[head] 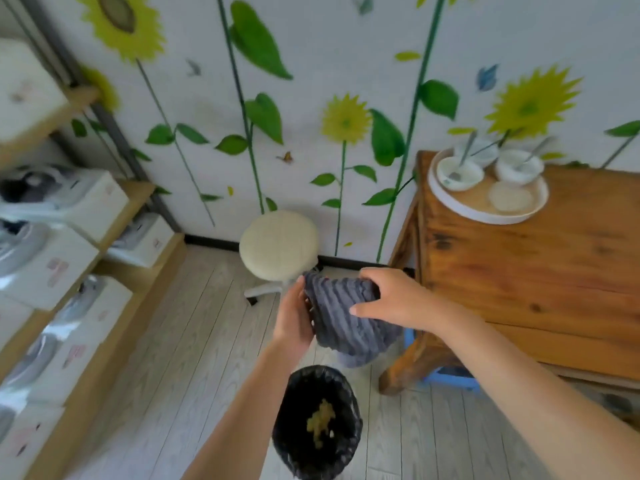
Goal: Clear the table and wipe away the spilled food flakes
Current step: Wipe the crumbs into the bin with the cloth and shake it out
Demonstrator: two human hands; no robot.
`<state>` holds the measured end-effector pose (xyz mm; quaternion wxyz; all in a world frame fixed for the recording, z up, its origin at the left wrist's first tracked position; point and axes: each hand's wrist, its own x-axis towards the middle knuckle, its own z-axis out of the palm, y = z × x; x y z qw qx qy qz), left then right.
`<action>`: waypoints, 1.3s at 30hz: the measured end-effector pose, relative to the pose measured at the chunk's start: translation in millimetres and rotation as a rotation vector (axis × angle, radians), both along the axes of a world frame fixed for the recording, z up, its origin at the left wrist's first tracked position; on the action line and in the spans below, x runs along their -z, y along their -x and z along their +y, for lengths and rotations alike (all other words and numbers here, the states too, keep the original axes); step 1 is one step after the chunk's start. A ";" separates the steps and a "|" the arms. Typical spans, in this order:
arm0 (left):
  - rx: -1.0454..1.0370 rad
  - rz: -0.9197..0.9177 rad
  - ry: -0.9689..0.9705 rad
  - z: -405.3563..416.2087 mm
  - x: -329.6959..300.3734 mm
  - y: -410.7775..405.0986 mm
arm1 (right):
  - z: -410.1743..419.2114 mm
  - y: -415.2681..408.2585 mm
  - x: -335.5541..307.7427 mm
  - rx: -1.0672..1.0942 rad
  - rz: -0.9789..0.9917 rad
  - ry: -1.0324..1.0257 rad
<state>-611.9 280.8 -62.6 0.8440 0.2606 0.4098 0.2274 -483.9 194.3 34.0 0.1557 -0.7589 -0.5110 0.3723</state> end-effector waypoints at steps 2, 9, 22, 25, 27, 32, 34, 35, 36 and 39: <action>0.078 -0.011 -0.075 -18.4 -27.9 -27.8 | -29.2 -28.4 -26.7 0.072 -0.014 -0.037; 0.287 0.013 -0.419 -97.8 -92.1 -121.7 | -137.9 -135.6 -68.8 0.233 -0.042 -0.130; 0.662 0.117 -0.683 -246.3 -110.7 -330.0 | -336.2 -324.4 -68.5 0.503 -0.041 -0.053; 0.730 0.113 -0.762 -251.2 -111.1 -364.2 | -349.2 -350.8 -59.4 0.566 -0.042 -0.014; 0.747 0.115 -0.826 -249.6 -107.9 -389.4 | -351.3 -367.8 -53.8 0.580 -0.061 -0.031; 0.816 0.178 -1.003 -223.5 -90.9 -449.6 | -331.6 -421.5 -37.5 0.573 -0.066 -0.028; 0.856 0.199 -1.056 -205.9 -86.2 -476.8 | -315.6 -452.0 -32.2 0.583 -0.077 -0.015; 0.870 0.215 -1.080 -195.4 -83.9 -491.0 | -306.1 -468.6 -29.2 0.583 -0.080 -0.010; 0.879 0.232 -1.102 -179.5 -80.6 -510.6 | -290.9 -489.6 -27.1 0.582 -0.082 -0.011; 0.834 0.264 -1.194 -144.4 -78.6 -560.7 | -252.1 -539.1 -29.9 0.585 -0.163 -0.035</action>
